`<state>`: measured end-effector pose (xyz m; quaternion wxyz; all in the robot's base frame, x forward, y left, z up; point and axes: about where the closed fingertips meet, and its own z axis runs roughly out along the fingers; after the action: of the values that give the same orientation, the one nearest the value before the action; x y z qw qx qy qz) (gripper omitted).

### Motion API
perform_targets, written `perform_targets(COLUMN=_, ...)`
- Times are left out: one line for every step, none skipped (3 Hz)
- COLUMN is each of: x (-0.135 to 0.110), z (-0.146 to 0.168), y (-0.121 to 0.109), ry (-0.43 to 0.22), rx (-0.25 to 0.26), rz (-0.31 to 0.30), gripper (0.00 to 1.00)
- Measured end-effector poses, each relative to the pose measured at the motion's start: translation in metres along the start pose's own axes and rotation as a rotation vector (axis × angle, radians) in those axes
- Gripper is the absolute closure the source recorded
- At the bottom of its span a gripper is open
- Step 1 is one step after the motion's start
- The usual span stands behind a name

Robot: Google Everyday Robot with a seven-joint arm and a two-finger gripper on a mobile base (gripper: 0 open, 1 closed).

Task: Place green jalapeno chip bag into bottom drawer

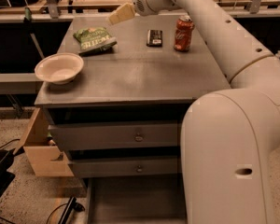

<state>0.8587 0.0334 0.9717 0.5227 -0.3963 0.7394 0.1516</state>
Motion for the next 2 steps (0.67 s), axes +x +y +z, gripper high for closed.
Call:
perform_targets(x=0.003, z=0.037, y=0.008, ry=-0.008, rx=-0.048, rz=0.037, gripper=0.00)
perform_targets(x=0.007, z=0.072, y=0.021, ry=-0.004, rx=-0.097, rz=0.069, gripper=0.00)
